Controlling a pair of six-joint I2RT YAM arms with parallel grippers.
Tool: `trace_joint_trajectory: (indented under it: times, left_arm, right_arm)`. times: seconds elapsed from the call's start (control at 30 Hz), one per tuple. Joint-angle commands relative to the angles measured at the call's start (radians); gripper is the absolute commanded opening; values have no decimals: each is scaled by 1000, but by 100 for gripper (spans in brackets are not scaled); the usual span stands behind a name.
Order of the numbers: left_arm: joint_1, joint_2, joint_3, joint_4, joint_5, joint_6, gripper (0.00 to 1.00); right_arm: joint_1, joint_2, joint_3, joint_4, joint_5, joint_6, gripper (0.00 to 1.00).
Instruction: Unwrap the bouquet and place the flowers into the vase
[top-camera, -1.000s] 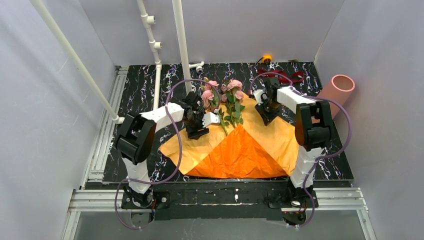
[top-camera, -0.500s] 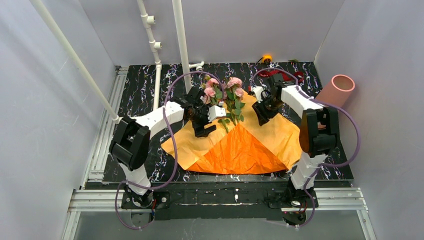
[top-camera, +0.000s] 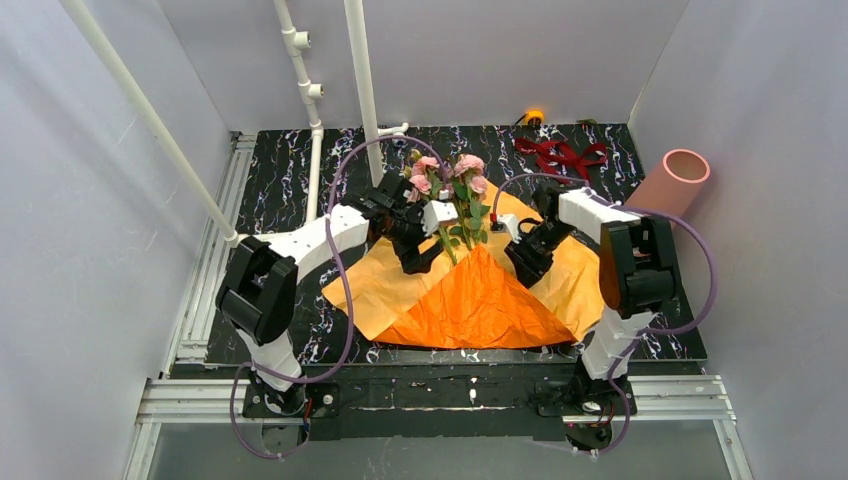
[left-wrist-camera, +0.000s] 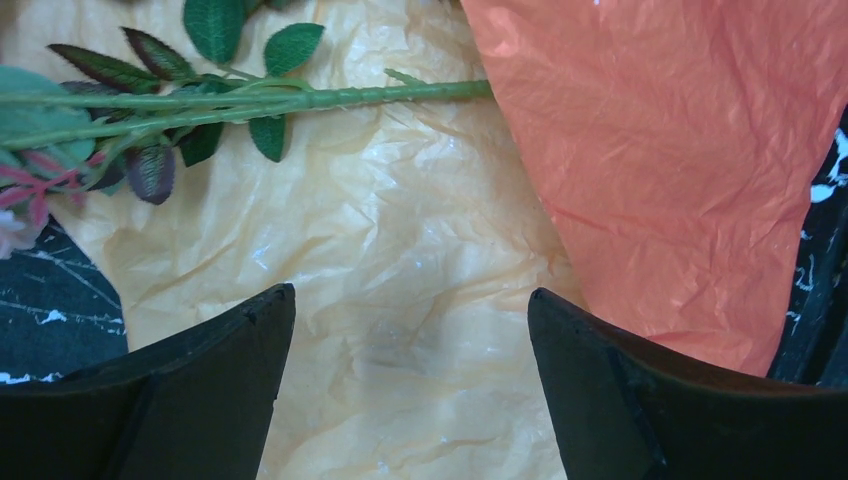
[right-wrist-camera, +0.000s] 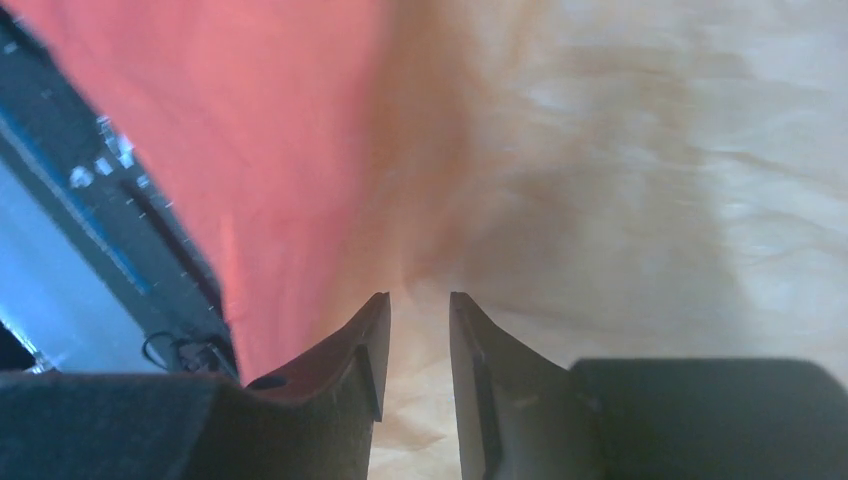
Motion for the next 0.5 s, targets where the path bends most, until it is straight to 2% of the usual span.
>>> trace_joint_trajectory:
  times: [0.0,0.17,0.47]
  left_arm:
    - [41,-115,-20,85,55,-161,87]
    - [64,-150,-41,123,47,-239,89]
    - [64,-149,-74,123,78,-305,89]
  right_arm:
    - [8,-178,-32,-142,-166,-234,39]
    - [30,-382,-131,-170,-202,-408,48]
    - [77,-679,-326,-273,-153,-760,51]
